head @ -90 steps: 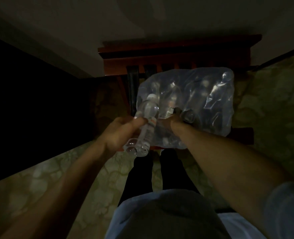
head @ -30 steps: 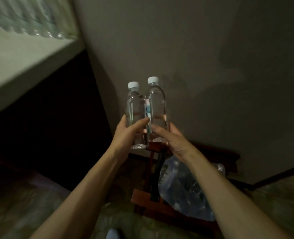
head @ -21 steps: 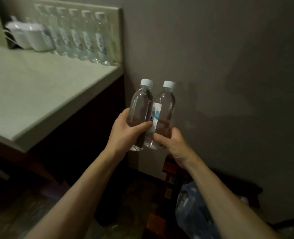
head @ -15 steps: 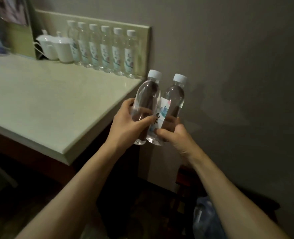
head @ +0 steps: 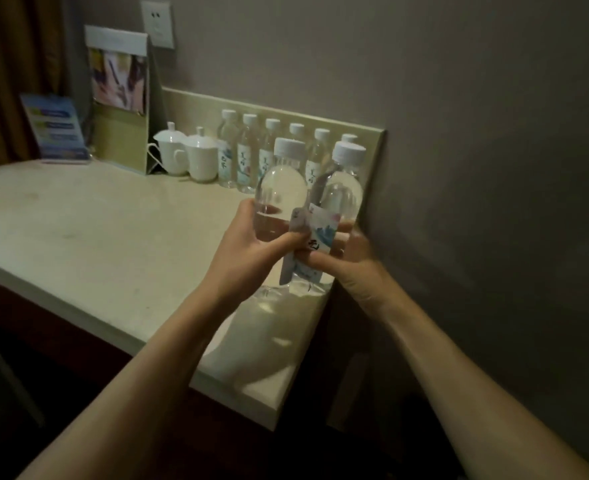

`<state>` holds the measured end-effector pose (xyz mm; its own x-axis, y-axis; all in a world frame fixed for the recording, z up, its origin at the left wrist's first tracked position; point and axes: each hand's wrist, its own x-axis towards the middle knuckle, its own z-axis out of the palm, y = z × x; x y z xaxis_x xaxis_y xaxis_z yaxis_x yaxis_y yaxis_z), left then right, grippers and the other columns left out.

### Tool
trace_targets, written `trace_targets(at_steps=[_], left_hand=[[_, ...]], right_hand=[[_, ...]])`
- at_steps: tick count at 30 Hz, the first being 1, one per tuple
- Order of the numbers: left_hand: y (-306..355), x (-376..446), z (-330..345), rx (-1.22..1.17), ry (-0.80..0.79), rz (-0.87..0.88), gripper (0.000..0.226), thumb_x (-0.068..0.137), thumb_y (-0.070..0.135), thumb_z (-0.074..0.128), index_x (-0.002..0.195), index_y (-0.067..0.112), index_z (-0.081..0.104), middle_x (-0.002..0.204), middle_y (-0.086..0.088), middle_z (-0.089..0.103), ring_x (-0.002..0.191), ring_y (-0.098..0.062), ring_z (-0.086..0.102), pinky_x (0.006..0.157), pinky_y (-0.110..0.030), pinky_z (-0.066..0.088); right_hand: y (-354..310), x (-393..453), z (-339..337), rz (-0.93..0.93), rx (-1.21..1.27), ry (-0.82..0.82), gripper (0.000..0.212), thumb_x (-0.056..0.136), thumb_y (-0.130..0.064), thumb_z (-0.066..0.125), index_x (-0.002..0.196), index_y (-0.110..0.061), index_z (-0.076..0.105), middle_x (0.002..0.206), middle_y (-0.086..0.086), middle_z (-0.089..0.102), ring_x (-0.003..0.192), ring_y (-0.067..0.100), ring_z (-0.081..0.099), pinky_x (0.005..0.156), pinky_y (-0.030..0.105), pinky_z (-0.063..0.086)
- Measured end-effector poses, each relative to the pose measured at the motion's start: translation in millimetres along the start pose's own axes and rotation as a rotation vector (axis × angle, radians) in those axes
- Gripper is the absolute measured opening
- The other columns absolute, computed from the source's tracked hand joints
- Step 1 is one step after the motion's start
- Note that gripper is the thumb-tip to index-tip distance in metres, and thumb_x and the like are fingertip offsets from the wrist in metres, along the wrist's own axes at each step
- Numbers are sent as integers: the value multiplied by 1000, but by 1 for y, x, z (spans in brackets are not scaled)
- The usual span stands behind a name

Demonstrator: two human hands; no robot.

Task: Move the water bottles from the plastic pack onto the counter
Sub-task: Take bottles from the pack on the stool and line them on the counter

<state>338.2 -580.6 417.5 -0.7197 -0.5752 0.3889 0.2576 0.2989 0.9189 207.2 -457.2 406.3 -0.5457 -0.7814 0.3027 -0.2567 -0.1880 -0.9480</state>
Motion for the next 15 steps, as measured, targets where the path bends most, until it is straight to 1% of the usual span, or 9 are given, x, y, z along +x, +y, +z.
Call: trace_targets(at_steps=[2,4,5,6,8,10,12,13,15], left_hand=[[-6,18,-19,-12,-40,5,50,80,25,77,120,9,52,106,-2,66,90,3,68,71,-10,52],[-18,37,-36,-6,-85,-11,47,83,20,76,122,11,52,115,-7,64,99,-6,67,75,-16,54],[-25,46,-44,12,-101,-14,48,83,21,76,124,14,52,120,-7,63,105,-12,65,78,-21,55],[-33,56,-51,26,-106,-14,51,82,25,76,127,18,51,124,-5,61,110,-17,63,82,-24,54],[-45,75,-68,41,-100,-26,53,80,32,75,127,29,51,128,0,59,112,-18,60,86,-29,52],[-51,93,-85,37,-113,-38,46,83,32,75,121,43,51,123,7,60,110,-16,61,82,-25,52],[-56,108,-99,24,-152,-37,46,82,30,74,119,47,52,113,18,65,103,-6,66,76,-20,56],[-59,116,-105,18,-164,-43,49,81,29,75,123,43,53,110,19,67,100,-2,67,76,-19,57],[-67,130,-115,-5,-159,-76,55,81,20,74,131,29,53,113,9,69,99,-4,69,83,-25,58]], right_hand=[[1,23,11,14,-14,-31,50,72,-6,80,115,-4,56,109,17,70,103,26,68,86,38,57],[6,48,21,7,-46,-48,34,75,-2,77,106,-11,66,109,14,71,102,24,69,88,36,57],[10,60,26,3,-67,-60,30,76,-2,76,102,-15,70,107,12,72,101,23,69,88,34,57],[13,73,32,8,-79,-65,29,76,-2,76,101,-14,71,107,12,72,101,23,69,89,34,56],[22,99,43,51,-81,-49,34,75,-4,78,108,-8,70,110,13,71,104,24,68,91,40,55],[31,122,54,107,-75,-40,46,73,-10,81,116,-8,66,114,13,69,106,25,67,91,46,55],[38,143,63,151,-65,-15,52,71,-11,84,117,-16,61,114,8,67,102,21,68,86,45,57],[41,151,66,168,-46,2,51,69,-11,84,113,-22,59,110,4,68,96,17,70,79,40,60],[45,165,74,185,-21,38,52,67,-9,85,109,-24,57,102,-2,69,85,10,72,64,28,59]])
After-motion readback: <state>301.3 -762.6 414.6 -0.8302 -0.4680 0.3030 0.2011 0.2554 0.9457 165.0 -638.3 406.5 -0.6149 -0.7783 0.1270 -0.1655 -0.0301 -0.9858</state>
